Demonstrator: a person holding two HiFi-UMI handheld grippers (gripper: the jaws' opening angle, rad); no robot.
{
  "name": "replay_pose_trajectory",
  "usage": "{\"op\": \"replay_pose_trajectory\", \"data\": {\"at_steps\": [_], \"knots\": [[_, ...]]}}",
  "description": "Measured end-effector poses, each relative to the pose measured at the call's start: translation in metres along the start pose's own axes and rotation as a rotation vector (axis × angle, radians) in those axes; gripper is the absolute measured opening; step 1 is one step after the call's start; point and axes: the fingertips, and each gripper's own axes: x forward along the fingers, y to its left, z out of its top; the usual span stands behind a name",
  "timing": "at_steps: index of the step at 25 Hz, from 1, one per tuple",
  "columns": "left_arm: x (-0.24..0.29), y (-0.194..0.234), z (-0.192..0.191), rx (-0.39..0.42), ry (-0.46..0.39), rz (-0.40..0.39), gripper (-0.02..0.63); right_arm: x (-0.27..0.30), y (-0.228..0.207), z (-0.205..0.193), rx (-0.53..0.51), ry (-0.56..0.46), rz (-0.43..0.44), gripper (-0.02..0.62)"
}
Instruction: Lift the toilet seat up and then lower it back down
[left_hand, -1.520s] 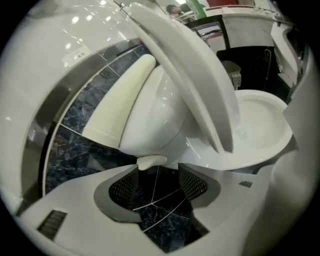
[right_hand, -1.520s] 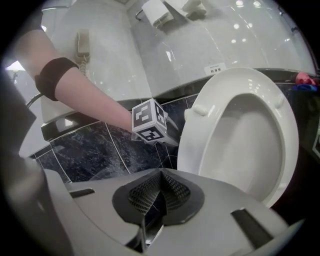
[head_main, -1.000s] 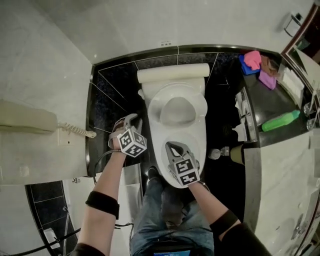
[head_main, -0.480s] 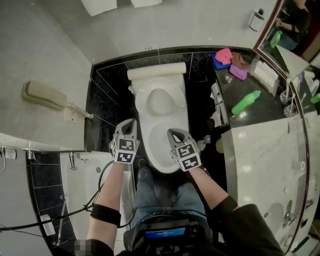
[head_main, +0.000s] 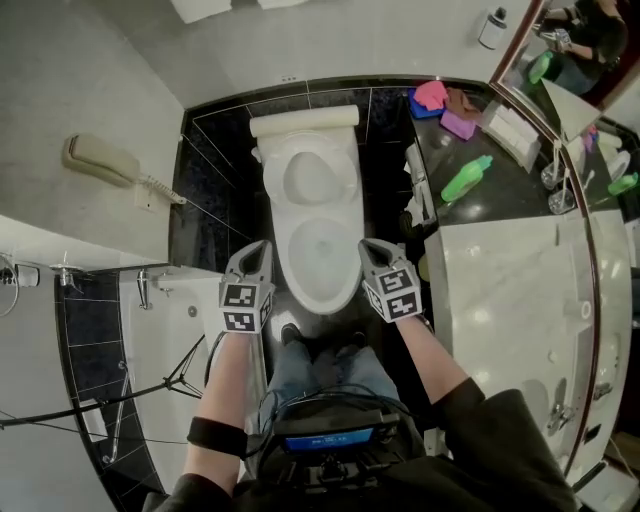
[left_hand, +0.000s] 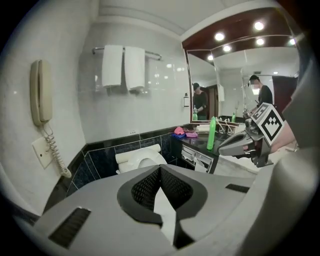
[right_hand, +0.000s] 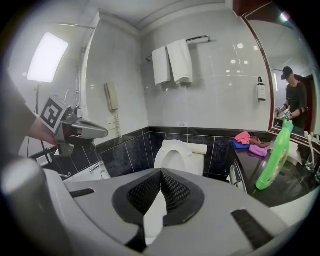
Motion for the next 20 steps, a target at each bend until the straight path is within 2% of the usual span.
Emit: {"op": "replay_pose_trajectory", "data": {"at_steps": [5, 9, 20], "knots": [[-0.017, 0.003, -0.01, -0.059, 0.0, -0.014, 0.006, -0.023, -0.009, 0.0, 0.033, 0.004, -0.057, 0.003], [-0.019, 0.003, -0.027, -0.068, 0.009, -0.037, 0.006, -0.025, -0.004, -0.019, 0.036, 0.026, -0.083, 0.003], [-0.032, 0.022, -0.07, -0.082, 0.04, -0.052, 0.006, -0.006, 0.04, -0.058, 0.082, 0.11, -0.068, 0.003]]}}
